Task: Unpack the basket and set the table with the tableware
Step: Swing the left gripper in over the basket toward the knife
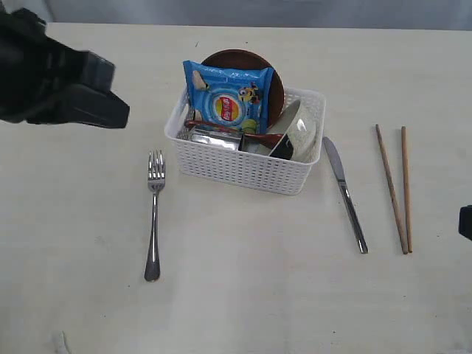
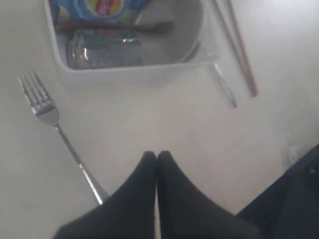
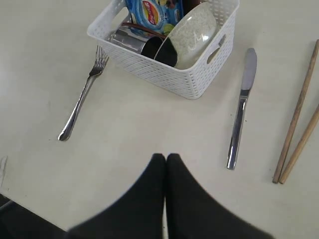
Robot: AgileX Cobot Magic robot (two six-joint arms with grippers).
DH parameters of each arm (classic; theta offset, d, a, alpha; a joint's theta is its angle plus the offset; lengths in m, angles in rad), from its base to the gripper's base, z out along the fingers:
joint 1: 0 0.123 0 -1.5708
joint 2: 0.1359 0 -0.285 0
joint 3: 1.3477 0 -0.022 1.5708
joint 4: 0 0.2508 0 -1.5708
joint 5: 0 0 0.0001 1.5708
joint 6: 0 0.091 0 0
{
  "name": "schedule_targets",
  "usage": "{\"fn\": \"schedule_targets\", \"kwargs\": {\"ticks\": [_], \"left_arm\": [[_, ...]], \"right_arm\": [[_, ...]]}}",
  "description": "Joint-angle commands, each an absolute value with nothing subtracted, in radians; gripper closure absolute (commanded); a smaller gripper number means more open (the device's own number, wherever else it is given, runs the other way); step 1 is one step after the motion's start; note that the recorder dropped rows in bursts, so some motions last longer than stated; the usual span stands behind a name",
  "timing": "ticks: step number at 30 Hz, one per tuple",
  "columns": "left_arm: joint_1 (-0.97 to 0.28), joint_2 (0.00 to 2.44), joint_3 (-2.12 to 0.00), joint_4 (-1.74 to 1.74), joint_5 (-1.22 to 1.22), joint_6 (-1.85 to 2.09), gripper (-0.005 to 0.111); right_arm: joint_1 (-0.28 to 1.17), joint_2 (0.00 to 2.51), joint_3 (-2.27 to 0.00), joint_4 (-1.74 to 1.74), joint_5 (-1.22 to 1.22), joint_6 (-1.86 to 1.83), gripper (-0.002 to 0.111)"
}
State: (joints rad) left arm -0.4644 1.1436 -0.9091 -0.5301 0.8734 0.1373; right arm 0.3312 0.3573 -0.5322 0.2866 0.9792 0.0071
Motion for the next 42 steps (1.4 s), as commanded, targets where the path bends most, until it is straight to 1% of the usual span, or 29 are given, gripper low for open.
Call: {"fn": "schedule_targets", "kwargs": {"ticks": [1,5,9,18,23,25,29,36,42], "left_arm": [[-0.603,1.235,-0.946,-0.267,0.864,-0.074,0.107],[-0.717,1.321,-0.986,-0.186,0.864,-0.175,0.107],[-0.797,1.405,-1.058,-0.134,0.864,-0.233,0.107],[-0.899,1.566,-1.23,-0.096,0.901,-0.305,0.107],[-0.994,1.709,-1.363,-0.055,0.948,-0.402,0.107],[-1.0,1.759,-1.403,-0.055,0.987,-0.427,0.107],[-1.0,1.833,-1.409,-0.031,1.049,-0.474,0.107],[-1.0,1.923,-1.409,0.092,0.945,-0.631,0.107],[-0.998,1.983,-1.409,0.215,0.925,-0.712,0.107]], "right_arm": [[0.334,0.351,-0.528,0.282,0.974,0.0,0.108],[0.334,0.351,-0.528,0.282,0.974,0.0,0.108],[0.334,0.351,-0.528,0.279,0.974,-0.015,0.108],[0.334,0.351,-0.528,0.279,0.974,-0.041,0.108],[0.334,0.351,-0.528,0.248,0.973,-0.035,0.108],[0.334,0.351,-0.528,0.235,0.973,-0.016,0.108],[0.334,0.351,-0.528,0.235,0.973,-0.016,0.108],[0.334,0.351,-0.53,0.216,0.973,-0.015,0.108],[0.334,0.351,-0.53,0.216,0.973,-0.015,0.108]]}}
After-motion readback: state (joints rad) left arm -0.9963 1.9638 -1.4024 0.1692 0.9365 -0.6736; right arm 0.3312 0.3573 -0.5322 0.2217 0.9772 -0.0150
